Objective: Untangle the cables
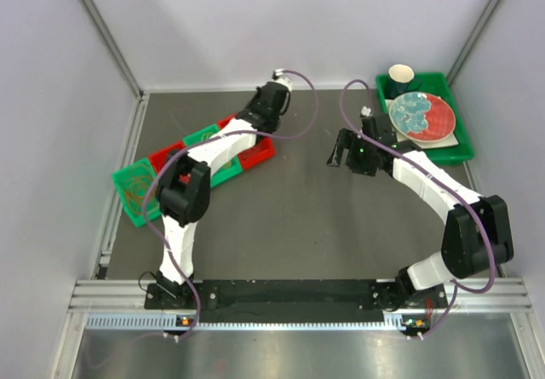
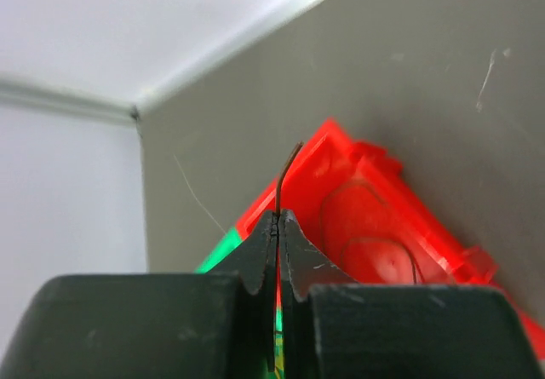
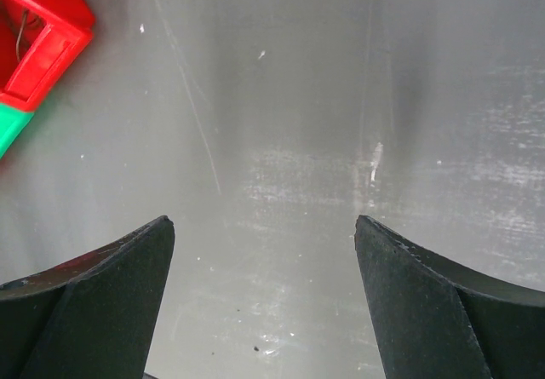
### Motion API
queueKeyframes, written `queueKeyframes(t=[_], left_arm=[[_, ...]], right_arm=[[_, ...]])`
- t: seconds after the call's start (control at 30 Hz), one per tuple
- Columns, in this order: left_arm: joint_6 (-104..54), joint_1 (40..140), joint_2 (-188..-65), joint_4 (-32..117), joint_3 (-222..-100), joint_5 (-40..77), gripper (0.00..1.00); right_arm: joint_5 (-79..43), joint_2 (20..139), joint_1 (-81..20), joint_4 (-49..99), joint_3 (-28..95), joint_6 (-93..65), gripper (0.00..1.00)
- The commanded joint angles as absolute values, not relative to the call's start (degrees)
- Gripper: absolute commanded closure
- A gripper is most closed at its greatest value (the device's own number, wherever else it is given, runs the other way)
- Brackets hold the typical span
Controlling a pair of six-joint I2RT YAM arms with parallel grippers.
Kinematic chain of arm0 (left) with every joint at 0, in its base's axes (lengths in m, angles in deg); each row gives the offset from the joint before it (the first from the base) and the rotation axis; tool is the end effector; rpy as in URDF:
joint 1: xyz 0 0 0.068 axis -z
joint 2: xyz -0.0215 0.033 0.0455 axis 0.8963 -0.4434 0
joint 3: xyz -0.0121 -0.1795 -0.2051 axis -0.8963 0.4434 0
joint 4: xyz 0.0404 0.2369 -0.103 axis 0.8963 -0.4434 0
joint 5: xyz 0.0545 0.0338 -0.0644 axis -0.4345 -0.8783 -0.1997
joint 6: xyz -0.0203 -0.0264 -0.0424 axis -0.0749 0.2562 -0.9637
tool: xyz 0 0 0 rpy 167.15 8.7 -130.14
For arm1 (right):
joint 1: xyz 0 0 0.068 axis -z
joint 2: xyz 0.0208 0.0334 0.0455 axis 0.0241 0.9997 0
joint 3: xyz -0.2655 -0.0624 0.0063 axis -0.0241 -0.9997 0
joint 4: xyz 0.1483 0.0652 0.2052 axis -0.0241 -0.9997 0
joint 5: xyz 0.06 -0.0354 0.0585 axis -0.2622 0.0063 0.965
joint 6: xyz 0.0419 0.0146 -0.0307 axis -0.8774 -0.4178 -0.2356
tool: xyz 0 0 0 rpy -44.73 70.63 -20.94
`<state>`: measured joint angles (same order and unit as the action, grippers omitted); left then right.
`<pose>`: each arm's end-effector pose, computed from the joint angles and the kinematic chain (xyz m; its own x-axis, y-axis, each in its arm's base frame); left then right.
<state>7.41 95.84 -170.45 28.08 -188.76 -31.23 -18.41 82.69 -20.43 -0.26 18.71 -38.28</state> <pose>0.4242 -0.2386 0.2645 -0.4477 0.6021 -0.6611 0.0900 0.7659 0.6366 0.2944 0.1065 0.2517 -0.8207 0.2596 -0.5090 0.0226 0.9049 0.4250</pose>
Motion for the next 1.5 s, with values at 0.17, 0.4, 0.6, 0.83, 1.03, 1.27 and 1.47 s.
queueKeyframes(t=[0.17,0.4,0.6,0.83,1.03,1.27,1.47], left_arm=[[-13.2,91.9,-167.6,15.6,-181.7,-25.2,1.00],[-12.7,91.7,-173.7,17.2,-185.3,-26.6,1.00],[-13.4,91.6,-176.0,16.0,-190.2,-28.2,1.00],[-10.2,91.4,-177.7,18.7,-192.5,-29.0,1.00],[-9.9,89.2,-179.9,22.6,-193.3,-25.0,1.00],[-9.4,88.8,-183.7,18.1,-198.1,-23.8,0.97],[-11.2,88.8,-179.6,17.5,-197.2,-22.9,0.61]], right_arm=[[-18.4,81.9,-23.2,2.0,20.7,-39.2,0.14],[-18.8,81.7,-23.6,1.7,20.8,-39.3,0.14],[-19.3,82.0,-23.7,1.5,20.9,-39.4,0.14],[-18.8,82.9,-23.7,1.7,21.3,-39.3,0.14],[-19.0,82.8,-23.7,1.3,21.3,-39.2,0.14],[-18.8,82.5,-23.6,1.4,21.7,-39.4,0.14],[-18.8,82.2,-23.8,1.3,21.9,-39.4,0.14]])
